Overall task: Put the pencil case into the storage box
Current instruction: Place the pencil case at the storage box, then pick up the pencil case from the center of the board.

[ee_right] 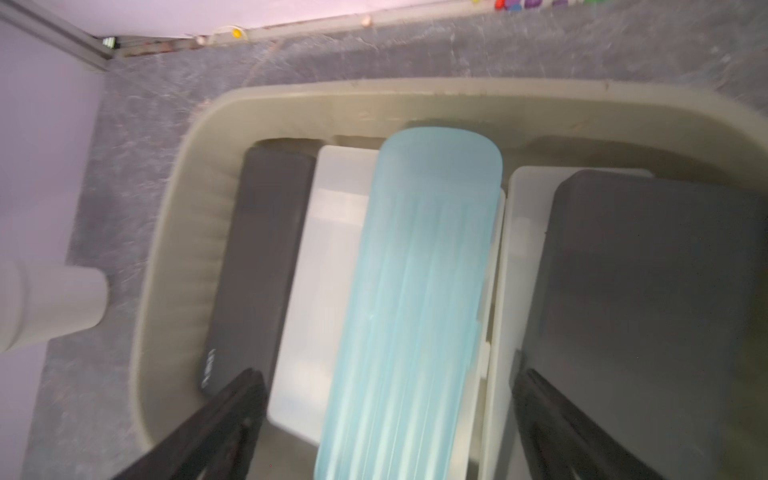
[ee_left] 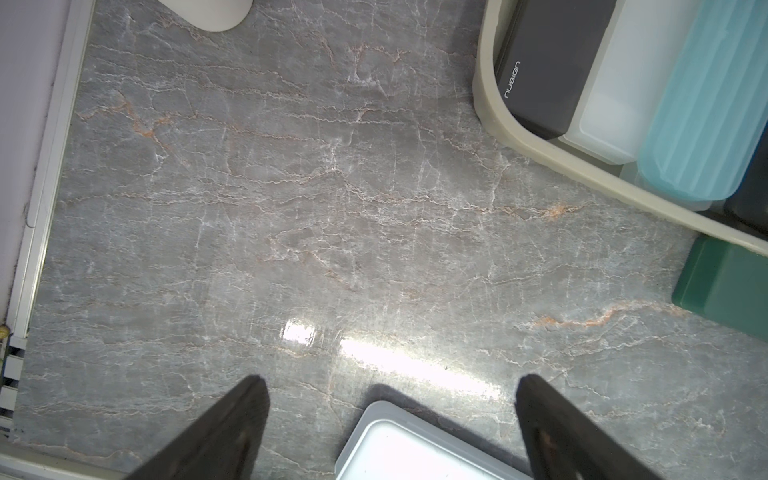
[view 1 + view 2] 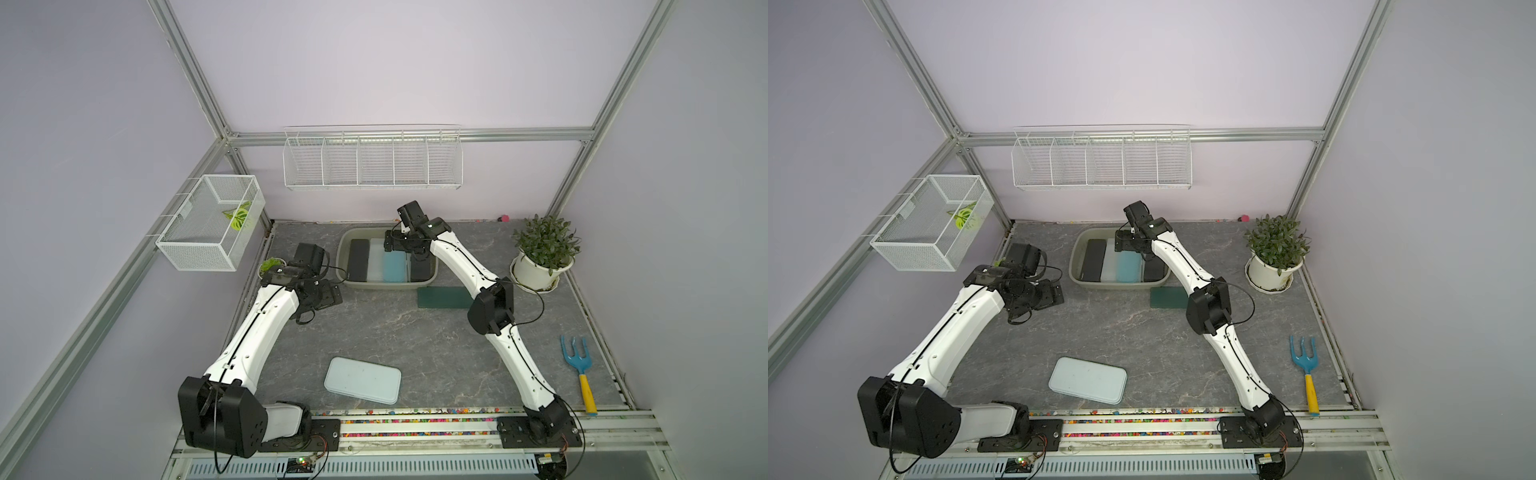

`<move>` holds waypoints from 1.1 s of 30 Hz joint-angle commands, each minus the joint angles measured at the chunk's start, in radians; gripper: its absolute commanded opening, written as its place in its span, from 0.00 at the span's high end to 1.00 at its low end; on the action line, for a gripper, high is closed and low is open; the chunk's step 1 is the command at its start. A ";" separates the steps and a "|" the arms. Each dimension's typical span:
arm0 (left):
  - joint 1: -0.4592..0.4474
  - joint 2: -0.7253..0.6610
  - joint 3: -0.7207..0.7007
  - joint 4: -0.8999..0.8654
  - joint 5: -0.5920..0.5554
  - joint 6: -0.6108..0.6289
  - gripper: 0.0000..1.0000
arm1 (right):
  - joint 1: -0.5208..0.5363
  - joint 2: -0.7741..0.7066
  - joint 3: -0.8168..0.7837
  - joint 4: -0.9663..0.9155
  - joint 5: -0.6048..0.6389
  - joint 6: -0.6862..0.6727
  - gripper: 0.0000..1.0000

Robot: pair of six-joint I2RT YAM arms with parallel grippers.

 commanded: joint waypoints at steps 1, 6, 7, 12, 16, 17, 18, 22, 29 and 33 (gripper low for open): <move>0.009 -0.034 -0.004 -0.045 0.040 -0.073 0.04 | 0.027 -0.178 -0.123 0.032 -0.103 -0.134 0.07; 0.002 -0.120 -0.127 -0.111 0.222 -0.242 0.06 | 0.024 -0.397 -0.501 0.085 -0.377 -0.205 0.17; -0.014 -0.143 -0.150 -0.127 0.251 -0.278 0.06 | 0.026 -0.440 -0.581 0.093 -0.417 -0.212 0.18; -0.205 -0.258 -0.249 -0.206 0.311 -0.476 0.13 | 0.066 -0.617 -0.904 0.082 -0.443 -0.249 0.21; -0.445 -0.332 -0.352 -0.161 0.323 -0.724 0.21 | 0.093 -0.696 -1.083 0.064 -0.426 -0.290 0.20; -0.502 -0.347 -0.380 -0.133 0.321 -0.786 0.23 | 0.095 -0.706 -1.114 0.059 -0.423 -0.298 0.20; -0.546 -0.353 -0.406 -0.106 0.320 -0.835 0.23 | 0.096 -0.711 -1.135 0.049 -0.419 -0.303 0.20; -0.686 -0.326 -0.486 0.008 0.313 -0.974 0.16 | 0.098 -0.719 -1.165 0.014 -0.428 -0.320 0.17; -0.754 -0.246 -0.530 0.127 0.225 -1.076 0.05 | 0.150 -0.707 -1.123 -0.007 -0.442 -0.326 0.15; -0.754 -0.258 -0.570 0.122 0.163 -1.110 0.04 | 0.188 -0.690 -1.101 -0.028 -0.441 -0.331 0.15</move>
